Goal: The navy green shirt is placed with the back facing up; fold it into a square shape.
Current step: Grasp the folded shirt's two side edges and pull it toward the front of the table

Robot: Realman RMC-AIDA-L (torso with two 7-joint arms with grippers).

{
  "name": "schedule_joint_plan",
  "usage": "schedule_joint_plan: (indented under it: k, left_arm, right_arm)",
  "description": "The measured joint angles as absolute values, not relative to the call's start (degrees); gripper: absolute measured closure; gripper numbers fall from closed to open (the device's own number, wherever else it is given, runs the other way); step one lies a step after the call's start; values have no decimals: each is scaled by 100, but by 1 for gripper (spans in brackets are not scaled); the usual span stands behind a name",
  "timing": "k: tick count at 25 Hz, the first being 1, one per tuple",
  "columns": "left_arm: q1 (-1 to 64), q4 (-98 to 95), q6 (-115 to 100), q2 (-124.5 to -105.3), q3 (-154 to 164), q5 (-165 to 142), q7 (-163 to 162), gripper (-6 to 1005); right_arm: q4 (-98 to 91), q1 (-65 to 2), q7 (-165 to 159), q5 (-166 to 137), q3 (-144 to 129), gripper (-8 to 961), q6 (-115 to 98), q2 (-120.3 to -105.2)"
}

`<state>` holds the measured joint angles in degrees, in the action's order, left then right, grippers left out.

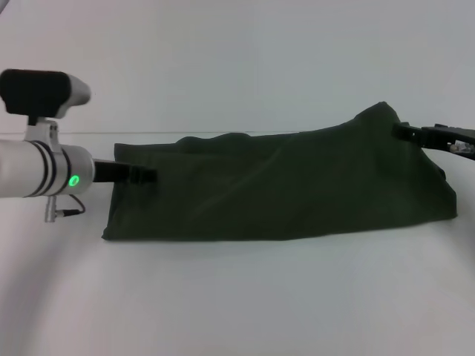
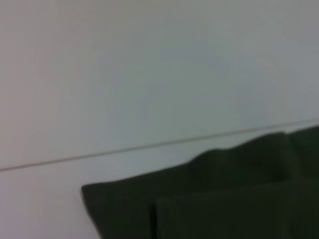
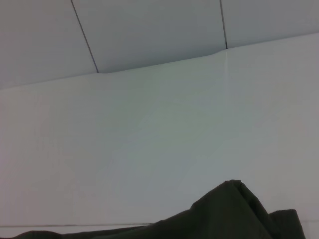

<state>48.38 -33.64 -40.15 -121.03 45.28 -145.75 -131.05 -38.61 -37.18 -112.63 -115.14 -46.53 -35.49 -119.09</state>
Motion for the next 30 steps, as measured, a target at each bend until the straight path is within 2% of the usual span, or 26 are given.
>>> schedule_joint_plan:
  k: [2,7,11,12,13,16,19,24,30]
  left_arm:
    - [4442,-4271,-4532,-12263,4605,-14642,-13552,436]
    - [4201,-4784,-5190,-12309,4707,-14941,-13900,437]
    - [3778,-5199,-5185,-12429,5228,-15066,-13742,439]
    - [3678,-5285,-5184,-12429,5343,-15062,-13766,439]
    - [3597,-5367,-5227,-12425,5402,-15059,-13809,439]
    - [3317,-5767,-5389,-12413,5476,-15055,-13862,440]
    - [3135,-6026,-5454,-12416,5585,-15029,-13854,441]
    - [3153,-5902,-5575,-12410,5755,-15026,-13853,442]
    - [3261,-5698,-5528,-12405,5927,-15050,-13853,444]
  right_arm:
    - [-3852,-3718,-11261,-11514,-4650,11,-3542,-11910]
    - [-3809,-3716,-11229,-11514,-4658,22,-3556,-11900]
    - [-3801,-3650,-11236,-11533,-4657,31,-3709,-11847]
    - [-3862,-3570,-11325,-11648,-4642,33,-3970,-11755]
    - [-3862,-3570,-11325,-11648,-4642,35,-3970,-11755]
    - [-4205,-3363,-11614,-11938,-4614,42,-4500,-11594]
    - [-4555,-3136,-11799,-12048,-4595,48,-4858,-11515]
    - [-4785,-2905,-11921,-12149,-4584,59,-4959,-11504]
    - [-4779,-2936,-11969,-12718,-4583,72,-4979,-11528]
